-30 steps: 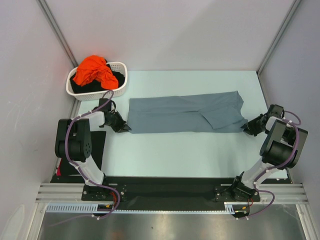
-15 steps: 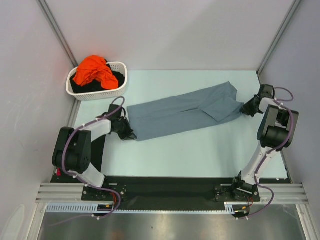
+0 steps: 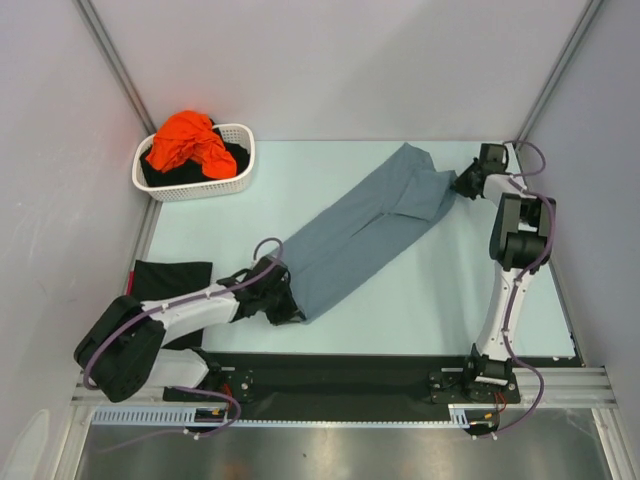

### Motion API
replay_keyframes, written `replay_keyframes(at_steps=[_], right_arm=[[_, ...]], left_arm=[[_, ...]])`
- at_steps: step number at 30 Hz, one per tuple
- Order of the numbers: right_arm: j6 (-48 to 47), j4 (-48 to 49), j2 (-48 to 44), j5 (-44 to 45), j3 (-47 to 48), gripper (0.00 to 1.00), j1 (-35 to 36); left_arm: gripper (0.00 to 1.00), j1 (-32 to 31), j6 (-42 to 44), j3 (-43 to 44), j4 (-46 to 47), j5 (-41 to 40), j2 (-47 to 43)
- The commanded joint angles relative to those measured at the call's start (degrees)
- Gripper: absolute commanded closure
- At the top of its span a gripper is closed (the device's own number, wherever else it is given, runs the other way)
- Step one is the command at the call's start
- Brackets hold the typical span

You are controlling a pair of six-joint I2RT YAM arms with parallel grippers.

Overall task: Fold and stack the t-shirts
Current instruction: Fold the tshirt

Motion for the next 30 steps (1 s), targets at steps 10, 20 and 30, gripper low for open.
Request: replay_keyframes(at_steps=[10,20,30], right_arm=[[5.5,-7.5,20.3,-4.1,28.8,0.97,6.8],[7.8,-5.9,27.4,-6.8,39.7,0.94,7.0],[11.3,0.4,30.8,-9.5,43.0,0.85,5.8]], left_arm=[[1.0,-19.0,-13.2,9.9,5.3,2.6,11.5],[1.0,-27.3,-12.0,27.6,11.7,10.9,29.4],[1.0,-28.4,-13.1,36.1,14.2,17.7,38.1]])
